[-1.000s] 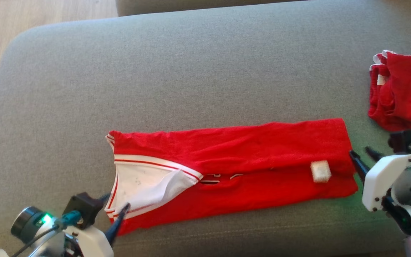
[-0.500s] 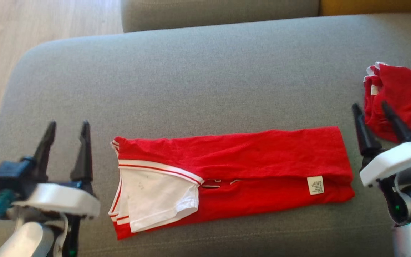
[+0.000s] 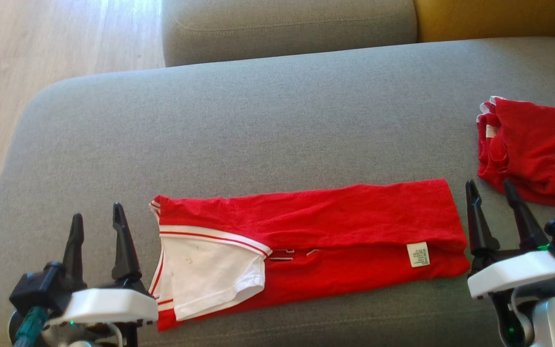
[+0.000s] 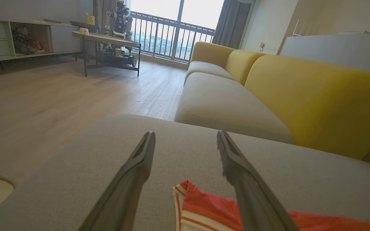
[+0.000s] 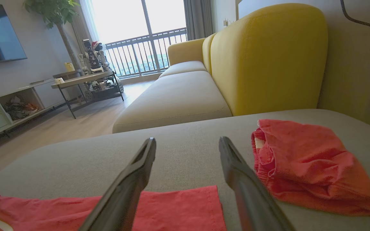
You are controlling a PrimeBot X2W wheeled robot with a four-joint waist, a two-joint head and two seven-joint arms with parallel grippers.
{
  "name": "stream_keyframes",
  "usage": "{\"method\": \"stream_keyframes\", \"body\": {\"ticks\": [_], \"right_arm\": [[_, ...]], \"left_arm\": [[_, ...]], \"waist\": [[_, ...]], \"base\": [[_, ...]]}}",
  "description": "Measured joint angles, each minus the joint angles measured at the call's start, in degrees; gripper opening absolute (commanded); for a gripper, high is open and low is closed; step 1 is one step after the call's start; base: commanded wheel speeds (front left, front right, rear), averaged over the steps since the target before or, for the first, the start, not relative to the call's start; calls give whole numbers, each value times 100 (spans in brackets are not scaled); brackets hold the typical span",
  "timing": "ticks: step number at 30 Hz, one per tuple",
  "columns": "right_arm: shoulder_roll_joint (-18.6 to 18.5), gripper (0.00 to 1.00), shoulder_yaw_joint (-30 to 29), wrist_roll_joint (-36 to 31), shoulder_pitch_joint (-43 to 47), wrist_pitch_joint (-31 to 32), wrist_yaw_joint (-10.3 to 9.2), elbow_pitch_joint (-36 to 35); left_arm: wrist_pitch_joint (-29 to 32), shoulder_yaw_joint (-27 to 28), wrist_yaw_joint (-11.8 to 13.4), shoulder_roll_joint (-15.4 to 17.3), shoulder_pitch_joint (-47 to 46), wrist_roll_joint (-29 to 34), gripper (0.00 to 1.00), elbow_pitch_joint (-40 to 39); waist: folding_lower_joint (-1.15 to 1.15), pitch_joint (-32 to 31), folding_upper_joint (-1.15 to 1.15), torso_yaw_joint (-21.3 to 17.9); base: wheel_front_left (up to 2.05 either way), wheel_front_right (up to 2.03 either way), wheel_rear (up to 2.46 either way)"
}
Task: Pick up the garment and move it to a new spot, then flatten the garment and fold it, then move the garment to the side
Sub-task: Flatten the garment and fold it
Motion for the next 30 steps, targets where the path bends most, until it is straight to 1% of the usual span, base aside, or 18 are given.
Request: {"method": "stream_keyframes", "body": {"ticks": [3,5,7,10,14,17,19,22,25,28,30], "right_arm": [[18,100,14,9,73,-37,0,102],[25,100,47,57,58,-53,0,118],[31,100,36,118,40,-43,0,198],[34,100,-89,177,-6,185,0,547],[43,100,-271,55,-261,595,0,1176],[43,100,-467,-29,-582,823,0,1608],[44,100,-487,-176,-785,932,0,1840],[44,100,-509,-216,-1011,1022,0,2136],[43,100,-539,-316,-1146,1127,0,2418],[44,100,-598,-559,-1233,1227,0,2665],[43,100,-611,-559,-1298,1257,0,2765]], "left_arm": [[0,277,-318,-324,107,203,100,126],[0,382,-573,-426,104,341,100,216],[0,478,-777,-503,102,471,100,326],[0,616,-995,-614,84,626,100,441],[0,767,-1239,-751,23,814,100,581],[0,772,-1383,-801,-63,1000,100,689],[0,771,-1448,-833,-105,1117,100,775],[0,775,-1541,-892,-144,1180,100,816],[0,806,-1597,-929,-174,1239,100,845],[0,857,-1648,-960,-241,1274,100,859],[0,879,-1677,-979,-293,1335,100,865]], "waist": [[0,6,0,17],[0,36,0,22],[0,75,0,27],[0,152,0,31],[0,297,0,8],[0,410,0,5],[0,473,0,1],[0,542,0,10],[0,597,0,30],[1,655,0,57],[1,686,0,78]], "base": [[0,0,0],[0,0,0],[0,0,0],[0,0,0],[0,0,0],[0,0,0],[0,0,0],[0,0,0],[0,0,0],[0,0,0],[0,0,0]]}}
